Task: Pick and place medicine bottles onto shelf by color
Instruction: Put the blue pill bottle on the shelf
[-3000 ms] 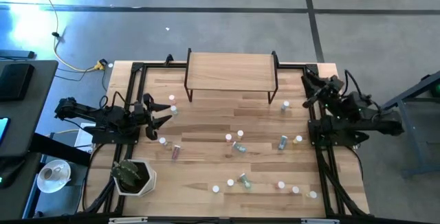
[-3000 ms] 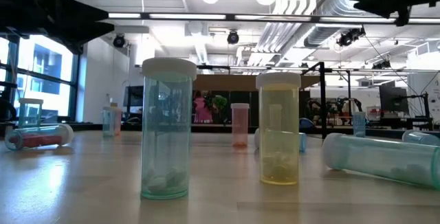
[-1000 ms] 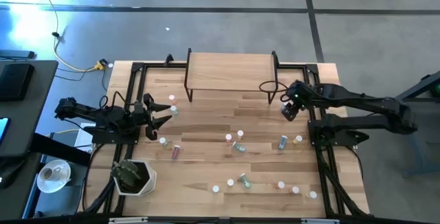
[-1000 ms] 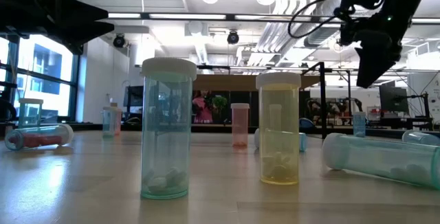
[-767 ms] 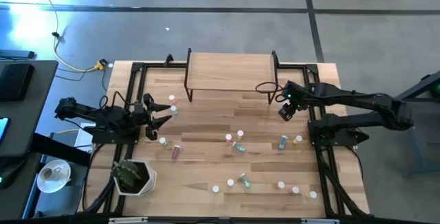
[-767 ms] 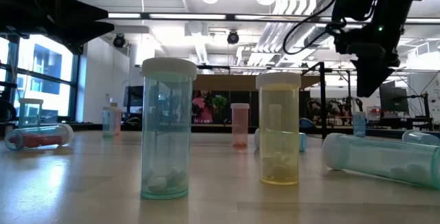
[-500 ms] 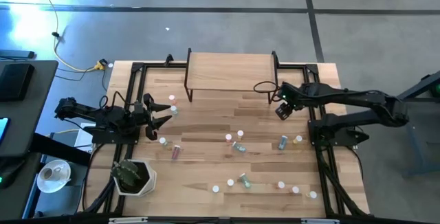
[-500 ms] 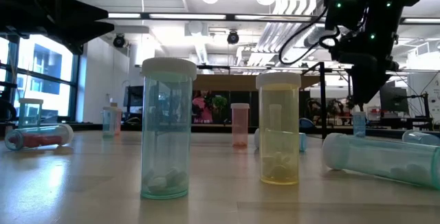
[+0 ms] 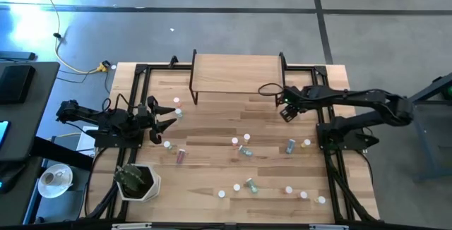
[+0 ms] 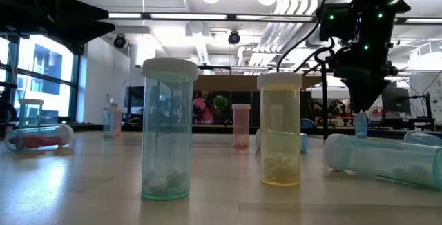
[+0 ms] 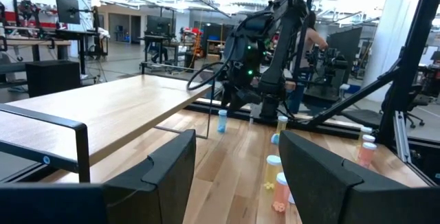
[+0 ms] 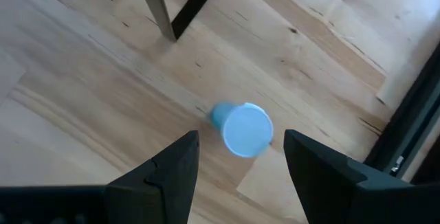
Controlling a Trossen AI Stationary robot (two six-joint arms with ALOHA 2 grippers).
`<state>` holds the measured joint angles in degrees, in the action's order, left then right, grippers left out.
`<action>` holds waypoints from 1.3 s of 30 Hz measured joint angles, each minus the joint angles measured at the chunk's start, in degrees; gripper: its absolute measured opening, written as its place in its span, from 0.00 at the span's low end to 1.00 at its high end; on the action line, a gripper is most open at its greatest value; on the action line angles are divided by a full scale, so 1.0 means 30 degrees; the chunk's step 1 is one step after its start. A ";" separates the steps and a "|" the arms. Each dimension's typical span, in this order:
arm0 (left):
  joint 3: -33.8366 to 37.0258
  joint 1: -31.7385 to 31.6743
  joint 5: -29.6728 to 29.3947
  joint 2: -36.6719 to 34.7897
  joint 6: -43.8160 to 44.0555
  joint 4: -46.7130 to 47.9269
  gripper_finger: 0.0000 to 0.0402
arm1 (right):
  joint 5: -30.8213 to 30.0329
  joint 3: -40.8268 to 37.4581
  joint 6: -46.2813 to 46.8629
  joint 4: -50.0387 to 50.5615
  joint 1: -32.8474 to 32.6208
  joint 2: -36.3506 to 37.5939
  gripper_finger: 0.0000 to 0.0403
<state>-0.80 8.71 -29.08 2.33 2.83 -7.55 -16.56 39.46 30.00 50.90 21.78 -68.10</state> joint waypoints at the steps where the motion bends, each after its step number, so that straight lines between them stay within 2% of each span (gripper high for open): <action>1: 0.0000 0.0000 0.0000 0.0000 0.0000 -0.0002 0.50 | 0.0000 0.0000 0.0005 -0.0059 0.0000 -0.0164 0.51; 9: 0.0000 0.0000 0.0000 0.0000 0.0000 -0.0002 0.50 | -0.0960 0.0000 0.0011 -0.0279 0.0022 -0.1743 0.51; 16: 0.0000 0.0000 0.0000 0.0000 0.0000 -0.0002 0.50 | -0.0845 0.0000 -0.0117 -0.0337 0.0233 -0.2242 0.50; 27: 0.0000 0.0000 0.0000 0.0000 0.0000 0.0001 0.50 | -0.0773 0.0007 -0.0583 -0.0395 0.0233 -0.2214 0.27; 33: 0.0000 0.0000 0.0000 0.0000 0.0000 -0.0002 0.50 | -0.0493 0.0017 -0.0585 -0.0349 0.0233 -0.2198 0.26; 39: 0.0000 0.0000 0.0000 0.0000 0.0000 -0.0002 0.50 | 0.0874 0.0339 -0.0190 0.0283 0.0120 -0.2067 0.26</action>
<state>-0.80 8.71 -29.08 2.33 2.83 -7.55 -13.93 40.48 29.43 51.75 22.14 -74.30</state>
